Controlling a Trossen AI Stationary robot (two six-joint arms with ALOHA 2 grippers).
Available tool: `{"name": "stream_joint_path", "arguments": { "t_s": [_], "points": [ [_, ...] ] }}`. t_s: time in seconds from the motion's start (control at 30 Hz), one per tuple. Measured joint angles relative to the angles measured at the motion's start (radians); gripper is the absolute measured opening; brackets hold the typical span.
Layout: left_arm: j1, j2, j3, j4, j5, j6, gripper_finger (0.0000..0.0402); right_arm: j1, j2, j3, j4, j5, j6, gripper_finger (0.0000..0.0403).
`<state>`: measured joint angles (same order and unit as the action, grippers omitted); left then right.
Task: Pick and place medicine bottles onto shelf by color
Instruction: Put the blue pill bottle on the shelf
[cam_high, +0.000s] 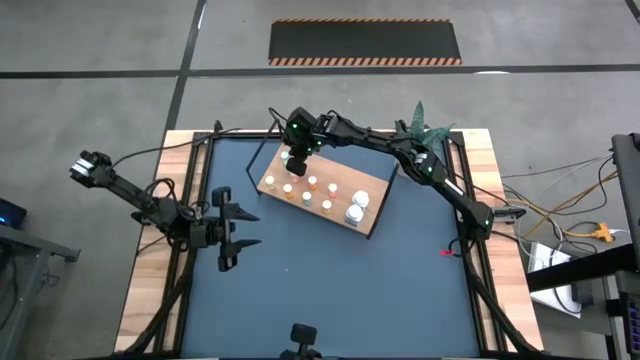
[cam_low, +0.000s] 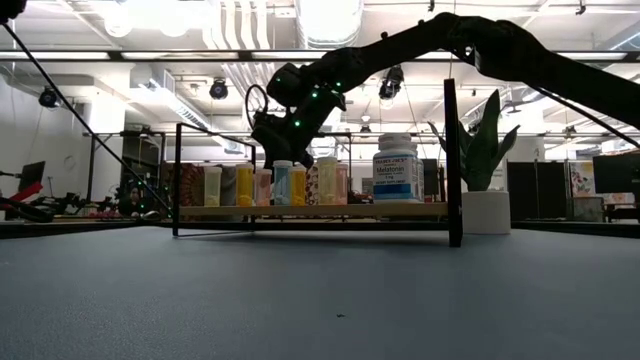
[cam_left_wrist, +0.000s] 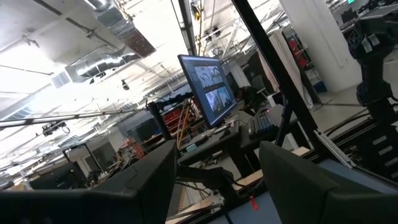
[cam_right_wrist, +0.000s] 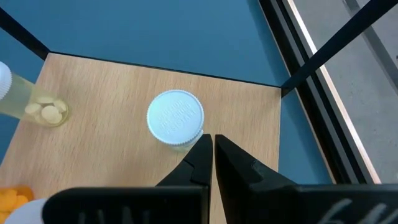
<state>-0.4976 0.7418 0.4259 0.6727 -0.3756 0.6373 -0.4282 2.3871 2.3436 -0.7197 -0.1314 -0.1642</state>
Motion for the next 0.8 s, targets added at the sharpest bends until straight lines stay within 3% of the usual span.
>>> {"name": "stream_joint_path", "arguments": {
  "t_s": [0.27, 0.43, 0.8],
  "points": [
    [0.000, -0.005, -0.006, -0.002, -0.003, 0.006, 0.0212, -0.002, -0.041, 0.008, -0.059, 0.005, 0.000, 0.0009],
    [-0.001, -0.006, -0.006, -0.012, -0.052, 0.009, 0.0212, 0.001, -0.096, 0.014, -0.044, -0.005, 0.007, 0.0009],
    [-0.001, -0.021, -0.007, -0.019, -0.105, 0.015, 0.0212, 0.045, -0.079, 0.007, 0.060, -0.033, -0.013, 0.0009]
  ]
}}
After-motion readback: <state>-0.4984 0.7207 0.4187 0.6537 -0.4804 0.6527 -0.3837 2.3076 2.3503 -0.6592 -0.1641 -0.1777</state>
